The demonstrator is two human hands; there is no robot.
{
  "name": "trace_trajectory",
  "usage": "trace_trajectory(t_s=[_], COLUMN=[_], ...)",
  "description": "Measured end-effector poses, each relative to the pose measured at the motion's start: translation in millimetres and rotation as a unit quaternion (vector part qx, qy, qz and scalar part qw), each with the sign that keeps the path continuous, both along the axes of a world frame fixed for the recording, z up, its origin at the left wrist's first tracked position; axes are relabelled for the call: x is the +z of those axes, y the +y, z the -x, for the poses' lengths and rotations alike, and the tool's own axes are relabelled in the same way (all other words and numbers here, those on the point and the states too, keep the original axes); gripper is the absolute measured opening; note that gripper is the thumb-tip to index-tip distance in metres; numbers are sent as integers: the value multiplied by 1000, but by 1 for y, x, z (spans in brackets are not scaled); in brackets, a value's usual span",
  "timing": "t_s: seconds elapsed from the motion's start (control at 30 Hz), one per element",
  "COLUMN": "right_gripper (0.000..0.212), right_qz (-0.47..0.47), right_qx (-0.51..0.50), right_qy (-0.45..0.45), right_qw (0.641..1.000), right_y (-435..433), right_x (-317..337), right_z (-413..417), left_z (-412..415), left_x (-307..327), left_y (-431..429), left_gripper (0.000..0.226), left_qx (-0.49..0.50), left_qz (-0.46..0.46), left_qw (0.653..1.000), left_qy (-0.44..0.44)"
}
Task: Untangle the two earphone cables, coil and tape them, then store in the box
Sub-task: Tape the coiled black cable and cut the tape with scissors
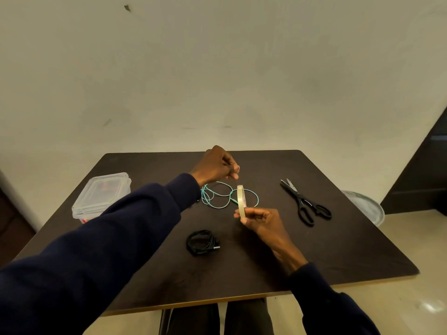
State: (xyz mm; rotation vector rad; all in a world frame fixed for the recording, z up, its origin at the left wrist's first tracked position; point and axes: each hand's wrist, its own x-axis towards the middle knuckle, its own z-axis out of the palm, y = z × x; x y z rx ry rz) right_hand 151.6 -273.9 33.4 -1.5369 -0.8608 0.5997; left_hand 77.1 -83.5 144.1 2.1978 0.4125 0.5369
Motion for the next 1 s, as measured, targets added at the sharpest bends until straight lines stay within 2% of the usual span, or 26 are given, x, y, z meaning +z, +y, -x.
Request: trace_trajectory(t_s=[0.1, 0.17, 0.27, 0.33, 0.43, 0.5, 0.53, 0.6, 0.8, 1.0], right_gripper=[41, 46, 43, 37, 14, 25, 31, 39, 43, 19], right_qz=[3, -4, 49, 103, 231, 336, 376, 412, 425, 454], right_qx=[-15, -27, -127, -216, -273, -270, -261, -237, -212, -183], right_qy=[16, -11, -151, -268, -407, -430, -425, -403, -388, -396], right_qw=[1000, 1000, 979, 933, 840, 793, 781, 782, 790, 777], right_y=[-5, -10, -21, -31, -48, -56, -59, -61, -54, -52], right_x=[1, 3, 5, 6, 12, 18, 22, 24, 22, 22], right_z=[-10, -23, -50, -74, -108, -122, -125, -128, -128, -123], left_z=[-5, -8, -13, -15, -17, -17, -18, -17, -14, -8], left_x=[-2, -2, -4, -5, -6, -6, -5, -4, 0, 1], left_y=[1, 1, 2, 3, 4, 5, 6, 7, 9, 17], left_gripper=[11, 11, 10, 9, 10, 10, 10, 10, 11, 12], left_qx=[-16, -26, -40, -41, -36, -35, -35, -38, -37, -39], left_qz=[-21, -24, -21, -31, -46, -48, -47, -43, -21, -1], left_qw=[1000, 999, 999, 999, 998, 998, 998, 998, 999, 999], left_qy=[4, 6, 9, 11, 16, 17, 17, 20, 19, 31])
